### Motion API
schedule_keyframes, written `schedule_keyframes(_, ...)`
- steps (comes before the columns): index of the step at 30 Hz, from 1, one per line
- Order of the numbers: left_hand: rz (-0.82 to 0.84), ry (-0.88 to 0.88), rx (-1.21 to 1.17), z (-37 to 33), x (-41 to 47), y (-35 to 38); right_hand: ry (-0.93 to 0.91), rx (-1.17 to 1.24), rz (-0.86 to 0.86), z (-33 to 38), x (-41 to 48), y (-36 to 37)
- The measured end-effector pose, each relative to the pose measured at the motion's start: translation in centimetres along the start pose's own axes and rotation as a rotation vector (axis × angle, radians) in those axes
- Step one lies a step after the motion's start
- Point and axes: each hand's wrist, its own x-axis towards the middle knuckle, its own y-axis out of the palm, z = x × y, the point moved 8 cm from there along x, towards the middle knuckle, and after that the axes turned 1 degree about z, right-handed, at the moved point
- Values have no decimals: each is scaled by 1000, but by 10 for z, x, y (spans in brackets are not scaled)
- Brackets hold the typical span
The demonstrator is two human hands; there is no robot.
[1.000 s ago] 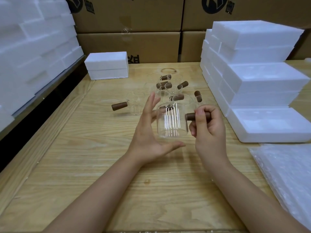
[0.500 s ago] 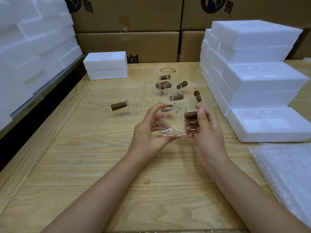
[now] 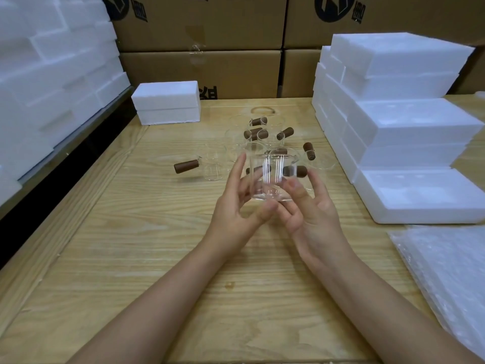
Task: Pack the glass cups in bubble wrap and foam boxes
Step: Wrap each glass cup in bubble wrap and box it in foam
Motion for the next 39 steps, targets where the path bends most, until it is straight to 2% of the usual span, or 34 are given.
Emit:
schedule_keyframes(6, 2, -71, -68, 1, 1, 2, 68, 118, 44, -6, 2, 3)
schedule_keyframes(10, -19, -48, -55, -2, 0, 0, 84, 142, 64, -8, 4, 2)
schedule_keyframes(15, -59, -27, -48, -5, -1, -3, 25, 48, 96, -5, 1, 3)
schedule_keyframes(21, -116, -4, 27, -4, -1, -7, -98, -157, 51, 0, -4, 5)
schedule_keyframes(27, -66, 17, 35, -3, 1, -3, -40, -14, 44, 1, 1, 0)
schedule_keyframes(30, -132, -36, -60, -3, 1, -7, 13, 129, 70, 1, 2, 2)
schedule_keyframes(32, -117, -53, -101, -5, 2, -7, 75, 185, 86, -3, 0, 5)
schedule_keyframes(35, -44, -107, -110, -1, 2, -1, 145, 193, 99, -11, -2, 8)
schedule_keyframes(39, -77, -80, -127, -2, 0, -3, 161, 181, 102, -12, 0, 9)
